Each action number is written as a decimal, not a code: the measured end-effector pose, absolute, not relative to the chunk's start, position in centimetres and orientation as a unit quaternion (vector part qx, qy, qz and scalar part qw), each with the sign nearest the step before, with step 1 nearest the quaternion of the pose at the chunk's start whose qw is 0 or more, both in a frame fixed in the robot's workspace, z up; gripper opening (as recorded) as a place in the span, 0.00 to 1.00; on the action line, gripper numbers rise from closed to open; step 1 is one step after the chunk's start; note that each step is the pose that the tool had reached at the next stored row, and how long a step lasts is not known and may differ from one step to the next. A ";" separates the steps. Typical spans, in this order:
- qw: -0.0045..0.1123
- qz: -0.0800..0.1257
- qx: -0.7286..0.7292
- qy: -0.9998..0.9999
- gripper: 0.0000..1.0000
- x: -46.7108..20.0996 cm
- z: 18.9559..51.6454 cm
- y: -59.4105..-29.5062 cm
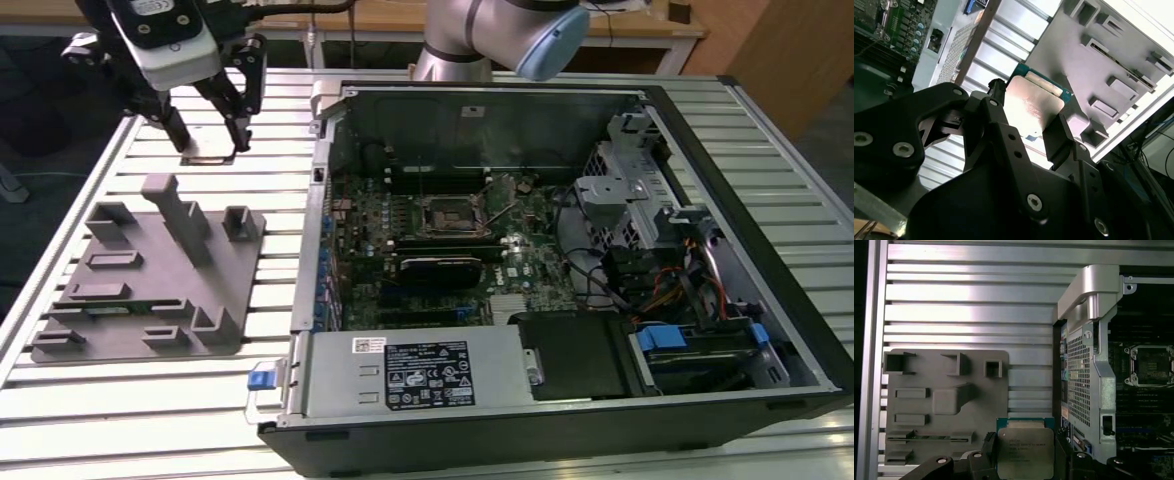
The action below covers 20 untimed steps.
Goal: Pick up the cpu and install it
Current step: 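Pick up the cpu and move it towards the insertion slot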
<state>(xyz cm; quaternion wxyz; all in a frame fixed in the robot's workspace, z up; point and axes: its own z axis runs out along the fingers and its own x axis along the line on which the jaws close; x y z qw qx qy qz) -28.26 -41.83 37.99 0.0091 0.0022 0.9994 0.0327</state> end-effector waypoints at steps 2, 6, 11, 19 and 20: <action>0.009 0.033 0.002 0.999 0.55 -28.0 38.0 -41.8; 0.009 0.033 0.002 0.999 0.55 -27.6 38.0 -41.8; 0.009 0.033 0.002 0.999 0.55 -27.0 38.0 -41.8; 0.009 0.033 0.002 0.999 0.55 -25.6 38.0 -41.8; 0.009 0.033 0.002 0.999 0.55 -25.4 38.0 -41.8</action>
